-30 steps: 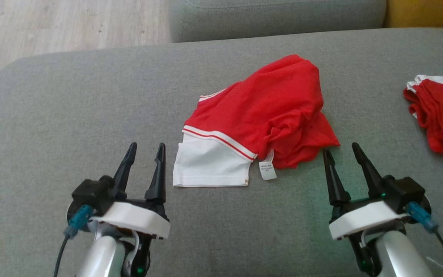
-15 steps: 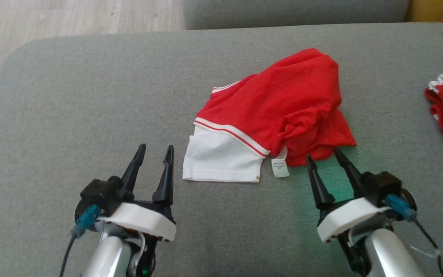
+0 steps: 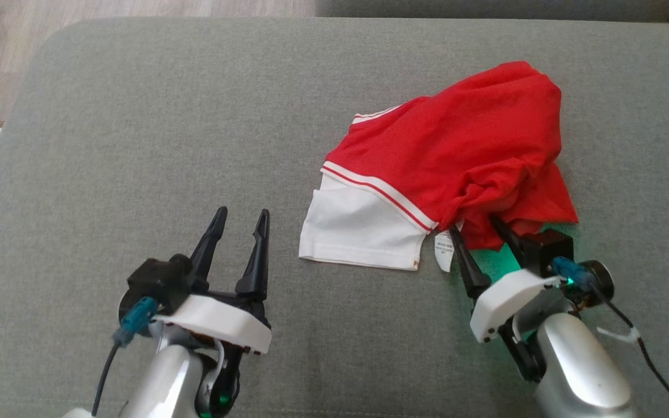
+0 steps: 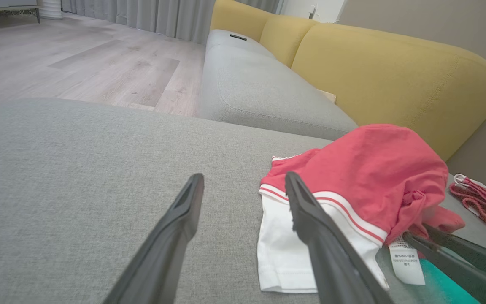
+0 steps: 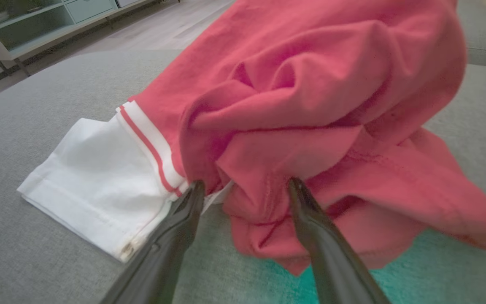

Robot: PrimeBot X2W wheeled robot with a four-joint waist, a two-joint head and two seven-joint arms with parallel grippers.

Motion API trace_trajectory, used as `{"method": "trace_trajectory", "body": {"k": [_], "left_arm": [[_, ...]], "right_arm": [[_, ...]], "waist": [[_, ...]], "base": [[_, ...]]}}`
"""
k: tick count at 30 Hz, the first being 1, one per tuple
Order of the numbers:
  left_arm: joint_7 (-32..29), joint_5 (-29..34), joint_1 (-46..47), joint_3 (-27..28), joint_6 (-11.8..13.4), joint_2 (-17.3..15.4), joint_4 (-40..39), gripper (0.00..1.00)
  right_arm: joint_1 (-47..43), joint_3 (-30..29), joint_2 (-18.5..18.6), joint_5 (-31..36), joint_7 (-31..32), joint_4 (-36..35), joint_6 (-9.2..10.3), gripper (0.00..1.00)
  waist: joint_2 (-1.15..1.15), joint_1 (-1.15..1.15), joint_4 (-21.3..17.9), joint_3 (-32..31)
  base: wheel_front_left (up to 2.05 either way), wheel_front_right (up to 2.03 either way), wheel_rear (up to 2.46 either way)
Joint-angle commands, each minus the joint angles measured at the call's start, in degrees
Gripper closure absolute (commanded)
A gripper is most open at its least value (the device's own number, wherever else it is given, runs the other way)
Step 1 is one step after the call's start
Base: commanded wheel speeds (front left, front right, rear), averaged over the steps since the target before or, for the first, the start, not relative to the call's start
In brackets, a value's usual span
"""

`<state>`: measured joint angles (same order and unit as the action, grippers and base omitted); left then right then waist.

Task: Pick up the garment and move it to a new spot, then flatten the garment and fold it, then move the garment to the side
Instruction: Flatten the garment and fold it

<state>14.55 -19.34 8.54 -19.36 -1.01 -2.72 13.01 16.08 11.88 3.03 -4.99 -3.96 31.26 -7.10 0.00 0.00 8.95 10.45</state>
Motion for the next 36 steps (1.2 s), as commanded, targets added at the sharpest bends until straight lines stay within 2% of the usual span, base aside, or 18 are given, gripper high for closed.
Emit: {"method": "trace_trajectory", "body": {"k": [1, 3, 4, 6, 11, 14, 21, 26, 31, 36], "left_arm": [[0.4, -0.1, 2.2, 2.1, 0.0, -0.2, -1.8, 0.00], [0.4, -0.1, 2.3, 2.1, 0.0, -0.2, -1.7, 0.00], [0.4, 0.0, 2.3, 2.2, 0.0, -0.2, -1.7, 0.00], [0.4, 0.0, 2.4, 2.3, 0.0, -0.2, -1.5, 0.00], [0.4, 0.3, 2.1, 2.9, 0.1, -0.2, -1.2, 0.00], [0.4, 0.4, 1.6, 3.3, 0.0, -0.2, -1.0, 0.00], [0.4, 0.2, 0.6, 3.4, 0.1, -0.2, -1.4, 0.00], [0.4, -0.1, 0.2, 3.4, 0.3, -0.2, -1.8, 0.00], [0.4, -0.3, -0.2, 3.3, 0.5, -0.2, -2.3, 0.00], [0.4, -0.4, -0.7, 3.6, 0.5, -0.2, -2.3, 0.00]], "right_arm": [[2.2, 1.3, -0.1, 0.5, -0.3, -1.1, -0.39, 0.00], [3.1, 1.2, -0.1, 1.1, 0.2, 0.5, -0.39, 0.00], [3.4, 1.2, -0.1, 1.1, 0.2, 1.1, -0.39, 0.46], [4.0, 1.3, -0.1, 1.1, 0.1, 2.2, -0.39, 1.00], [4.3, 2.8, -0.1, -0.6, -1.6, 2.8, -0.39, 1.00], [3.7, 4.3, -0.1, -2.4, -3.4, 0.7, -0.39, 1.00], [2.4, 6.4, -0.1, -3.5, -5.3, -10.1, -0.39, 1.00], [3.1, 6.0, 0.3, -3.3, -3.4, -19.1, -0.39, 1.00], [5.8, 6.4, 2.2, -3.5, 1.9, -28.7, -0.39, 1.00], [10.1, 5.9, 3.6, -5.9, 5.7, -33.3, -0.39, 1.00]], "waist": [[0.00, 0.00, 0.1, 0.1], [0.00, 0.00, 0.1, 0.1], [0.00, 0.00, 0.1, 0.1], [0.00, 0.00, 0.0, 0.0], [0.00, 0.00, -1.3, -0.8], [0.00, 0.00, -3.0, -2.1], [0.00, 0.00, -5.2, -4.7], [0.00, 0.00, -5.4, -5.5], [0.00, 0.00, -4.6, -5.5], [0.00, 0.00, -3.5, -5.0]], "base": [[0.00, 0.00, 0.00], [0.00, 0.00, 0.00], [0.00, 0.00, 0.00], [0.00, 0.00, 0.00], [0.00, 0.00, 0.00], [0.00, 0.00, 0.00], [0.00, 0.00, 0.00], [0.00, 0.00, 0.00], [0.00, 0.00, 0.00], [0.00, 0.00, 0.00]]}}
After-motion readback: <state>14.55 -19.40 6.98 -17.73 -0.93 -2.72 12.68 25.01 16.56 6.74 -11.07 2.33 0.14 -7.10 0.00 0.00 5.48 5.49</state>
